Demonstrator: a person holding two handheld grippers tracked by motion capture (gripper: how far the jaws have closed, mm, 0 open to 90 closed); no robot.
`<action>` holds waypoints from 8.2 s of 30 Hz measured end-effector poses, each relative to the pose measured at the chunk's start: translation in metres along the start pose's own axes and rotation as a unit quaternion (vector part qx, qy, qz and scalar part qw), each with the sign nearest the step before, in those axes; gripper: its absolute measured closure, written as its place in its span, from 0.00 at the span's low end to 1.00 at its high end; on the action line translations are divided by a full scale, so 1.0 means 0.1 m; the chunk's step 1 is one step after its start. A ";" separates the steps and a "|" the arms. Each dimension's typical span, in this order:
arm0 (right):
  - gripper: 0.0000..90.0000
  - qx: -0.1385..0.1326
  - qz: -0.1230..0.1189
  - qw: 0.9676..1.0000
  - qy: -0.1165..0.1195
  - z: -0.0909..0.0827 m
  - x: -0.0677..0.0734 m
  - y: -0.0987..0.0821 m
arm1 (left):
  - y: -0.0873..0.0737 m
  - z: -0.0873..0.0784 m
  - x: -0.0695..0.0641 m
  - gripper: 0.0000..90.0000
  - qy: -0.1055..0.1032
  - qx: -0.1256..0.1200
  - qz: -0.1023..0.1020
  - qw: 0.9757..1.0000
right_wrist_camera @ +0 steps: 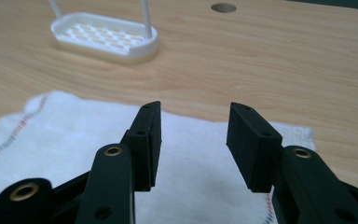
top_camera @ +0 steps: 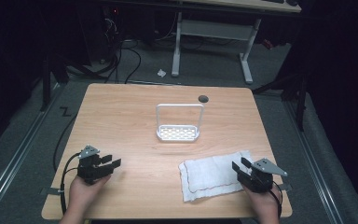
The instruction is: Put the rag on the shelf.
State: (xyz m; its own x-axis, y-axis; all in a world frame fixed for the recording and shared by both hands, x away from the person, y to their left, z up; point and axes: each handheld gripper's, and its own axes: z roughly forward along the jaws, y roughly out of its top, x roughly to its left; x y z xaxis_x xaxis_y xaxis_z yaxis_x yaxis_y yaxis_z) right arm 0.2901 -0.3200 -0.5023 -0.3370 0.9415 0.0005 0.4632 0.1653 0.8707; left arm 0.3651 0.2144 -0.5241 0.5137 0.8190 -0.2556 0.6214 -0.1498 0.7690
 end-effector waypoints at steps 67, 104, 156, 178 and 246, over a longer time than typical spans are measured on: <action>0.98 0.107 0.057 0.992 -0.047 -0.23 -0.48 -0.33 | 0.57 1.66 -1.95 0.84 -0.135 0.075 0.172 0.973; 0.83 0.121 0.013 0.992 -0.019 0.66 -0.25 0.22 | 0.15 0.89 -1.92 0.75 -0.185 0.067 0.184 0.963; 1.00 0.119 -0.087 0.986 0.083 0.72 0.67 0.08 | 0.16 1.14 -1.73 1.00 -0.131 0.068 0.195 0.970; 0.93 0.105 -0.126 0.979 0.119 0.83 1.07 0.12 | 0.09 0.84 -1.36 0.79 -0.089 0.027 0.187 0.978; 0.93 0.017 -0.031 0.990 0.134 0.88 0.99 0.41 | 0.37 0.78 -1.11 0.96 -0.107 -0.067 0.064 0.990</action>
State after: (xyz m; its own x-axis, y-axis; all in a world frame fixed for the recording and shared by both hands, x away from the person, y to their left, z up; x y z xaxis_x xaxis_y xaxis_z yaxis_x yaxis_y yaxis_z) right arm 0.3480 -0.1939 -0.5099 -0.5689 0.8182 0.0828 0.4605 0.2335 0.8564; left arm 0.3775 0.0745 -0.5132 0.7056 0.6598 -0.2585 0.4669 -0.1585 0.8700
